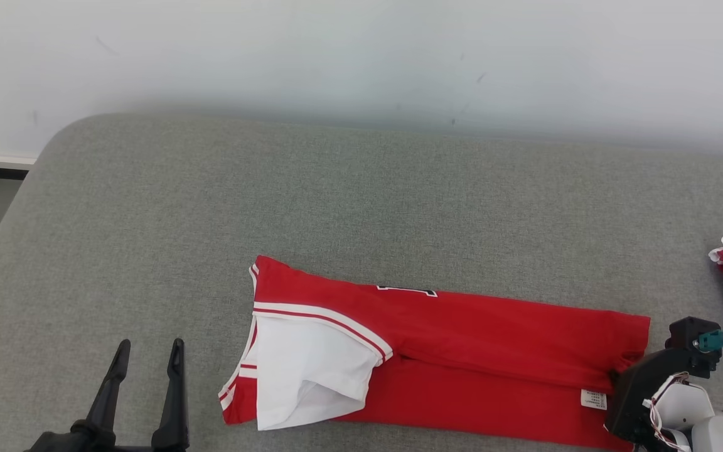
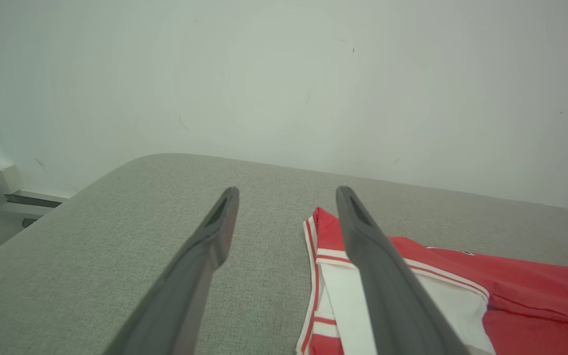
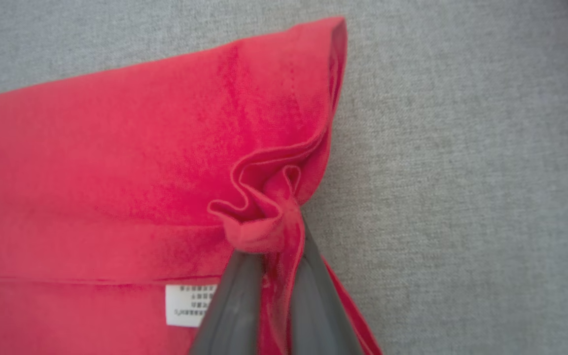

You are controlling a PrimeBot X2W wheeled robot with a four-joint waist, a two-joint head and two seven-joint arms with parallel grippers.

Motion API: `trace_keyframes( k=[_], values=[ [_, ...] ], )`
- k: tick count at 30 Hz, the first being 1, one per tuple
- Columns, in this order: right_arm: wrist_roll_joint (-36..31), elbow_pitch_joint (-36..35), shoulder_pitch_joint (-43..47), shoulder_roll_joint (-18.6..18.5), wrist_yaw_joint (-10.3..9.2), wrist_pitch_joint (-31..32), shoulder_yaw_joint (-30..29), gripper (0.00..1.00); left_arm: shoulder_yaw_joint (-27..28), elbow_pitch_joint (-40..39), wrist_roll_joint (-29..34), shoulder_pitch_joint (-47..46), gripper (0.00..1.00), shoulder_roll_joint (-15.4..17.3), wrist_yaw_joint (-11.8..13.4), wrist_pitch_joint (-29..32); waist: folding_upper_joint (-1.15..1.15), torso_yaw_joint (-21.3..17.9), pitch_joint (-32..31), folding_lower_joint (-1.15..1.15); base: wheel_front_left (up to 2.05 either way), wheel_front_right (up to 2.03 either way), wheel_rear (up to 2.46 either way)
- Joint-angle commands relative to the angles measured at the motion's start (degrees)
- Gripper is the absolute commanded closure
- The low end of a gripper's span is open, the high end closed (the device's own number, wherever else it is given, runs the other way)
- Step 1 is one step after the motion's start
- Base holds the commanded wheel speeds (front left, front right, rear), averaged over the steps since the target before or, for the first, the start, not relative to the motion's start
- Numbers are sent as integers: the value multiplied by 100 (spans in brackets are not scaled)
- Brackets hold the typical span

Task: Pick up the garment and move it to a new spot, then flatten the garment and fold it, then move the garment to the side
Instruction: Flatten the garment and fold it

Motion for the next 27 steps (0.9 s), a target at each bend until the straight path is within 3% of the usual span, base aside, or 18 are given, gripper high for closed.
trace_keyframes(
  k=[1,9,18,22,27],
  values=[
    [-6,149,128,49,18,40,11,100,-7,21,37,23,0,10,7,-19,0,1,-10,0,0,0,0],
    [-206,-352,189,5,4,-299,-695,100,-27,-23,-4,163,0,44,39,-12,0,-10,-114,0,0,0,0],
    [-550,-1833,506,20,4,-56,-1445,100,42,-165,-43,269,0,82,137,4,0,-211,-163,0,0,0,0],
    [-426,-2321,629,24,4,162,-1338,100,10,-174,-49,233,0,73,147,13,0,-268,-149,0,0,0,0],
    [103,-2640,756,27,5,400,-656,100,-24,-142,-69,183,0,70,149,8,0,-298,-136,0,0,0,0]
  ],
)
